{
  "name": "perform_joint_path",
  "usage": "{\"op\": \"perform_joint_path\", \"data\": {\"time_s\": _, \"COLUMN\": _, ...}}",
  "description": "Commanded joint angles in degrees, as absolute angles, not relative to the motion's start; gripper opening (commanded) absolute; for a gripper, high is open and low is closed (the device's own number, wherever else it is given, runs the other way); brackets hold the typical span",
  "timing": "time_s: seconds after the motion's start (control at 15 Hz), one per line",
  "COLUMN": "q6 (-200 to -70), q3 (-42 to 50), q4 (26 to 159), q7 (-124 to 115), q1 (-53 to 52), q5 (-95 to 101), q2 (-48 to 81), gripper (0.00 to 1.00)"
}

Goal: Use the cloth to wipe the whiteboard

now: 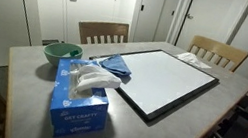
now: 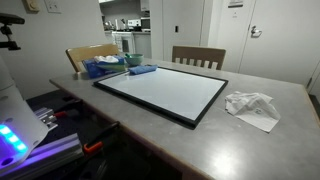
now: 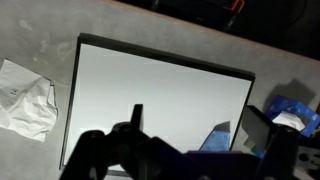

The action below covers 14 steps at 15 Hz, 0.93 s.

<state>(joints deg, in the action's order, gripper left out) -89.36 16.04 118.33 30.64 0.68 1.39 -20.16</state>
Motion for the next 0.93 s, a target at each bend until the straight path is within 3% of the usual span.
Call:
{"op": "perform_joint_path", "data": {"time_s": 0.0, "q6": -90.3, "q3": 16.1, "q4": 114.7, "q7": 39.5, "q1": 0.9, "q5": 1.2, "q2": -14.6, "gripper": 1.00}}
{"op": "perform_joint_path", "data": {"time_s": 0.87, "q6": -89.7, "q3": 11.5, "q4": 101.6, "q7": 67.5, "q1": 3.2, "q5": -0.3, "q2": 2.2, "gripper": 1.00}}
